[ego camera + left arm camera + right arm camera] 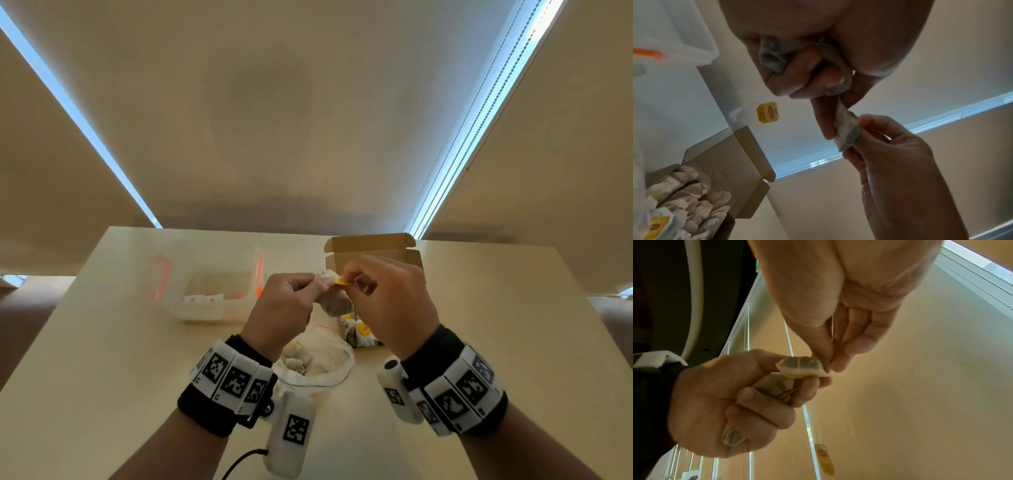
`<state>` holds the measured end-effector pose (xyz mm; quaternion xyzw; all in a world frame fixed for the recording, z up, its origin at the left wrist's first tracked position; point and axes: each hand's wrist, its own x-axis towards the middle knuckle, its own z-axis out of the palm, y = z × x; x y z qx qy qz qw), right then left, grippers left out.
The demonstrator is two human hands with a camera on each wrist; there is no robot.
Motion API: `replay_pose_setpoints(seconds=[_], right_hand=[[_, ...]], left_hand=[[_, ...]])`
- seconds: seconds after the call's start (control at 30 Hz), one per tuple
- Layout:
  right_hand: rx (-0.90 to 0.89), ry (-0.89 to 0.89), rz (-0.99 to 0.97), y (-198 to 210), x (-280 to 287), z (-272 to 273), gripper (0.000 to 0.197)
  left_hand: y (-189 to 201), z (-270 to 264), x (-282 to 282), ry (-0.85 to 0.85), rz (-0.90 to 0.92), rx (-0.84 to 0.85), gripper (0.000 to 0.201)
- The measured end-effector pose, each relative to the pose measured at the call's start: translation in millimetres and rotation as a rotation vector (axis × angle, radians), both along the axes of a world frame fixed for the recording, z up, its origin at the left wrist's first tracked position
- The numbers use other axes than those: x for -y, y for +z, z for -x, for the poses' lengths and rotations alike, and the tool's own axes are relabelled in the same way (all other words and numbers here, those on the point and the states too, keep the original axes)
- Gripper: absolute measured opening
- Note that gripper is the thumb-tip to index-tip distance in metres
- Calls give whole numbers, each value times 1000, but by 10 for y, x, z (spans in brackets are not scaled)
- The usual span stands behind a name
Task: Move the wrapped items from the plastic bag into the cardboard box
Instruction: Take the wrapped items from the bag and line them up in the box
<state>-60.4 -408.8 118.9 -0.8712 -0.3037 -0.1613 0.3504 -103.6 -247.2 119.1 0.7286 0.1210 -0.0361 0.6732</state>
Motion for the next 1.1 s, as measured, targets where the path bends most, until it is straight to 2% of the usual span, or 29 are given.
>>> replay_pose_setpoints(seconds=[0.13,0.3,0.4,0.6,0.73,0.83,0.93,1.0,1.1], right_hand=[[13,34,36,-64,26,21,7],[73,27,49,-16,35,31,21],[124,45,66,-14,37,26,18],[106,107,69,-33,54,3,9],[105,134,95,-31,71,13,19],[84,177,111,-42,92,0,17],[8,202,66,-52,122,1,3],[-85,153,-58,-48,158,6,4],[-370,11,-248,-49,174,-12,12]], left_hand=[[-25,2,-33,-60,17,-62,32],[-21,18,-29,-85,-32,-2,33],[-5,24,1,-85,-44,35,30],[-100,14,-33,-54,-10,15,29],[-105,32,-23,-68,72,38,31],[-93,45,-9,-68,33,85,30],[-72,39,-3,-68,-9,119,25],[-70,25,-12,-66,-35,129,25],[-64,9,-15,-87,-43,138,26]])
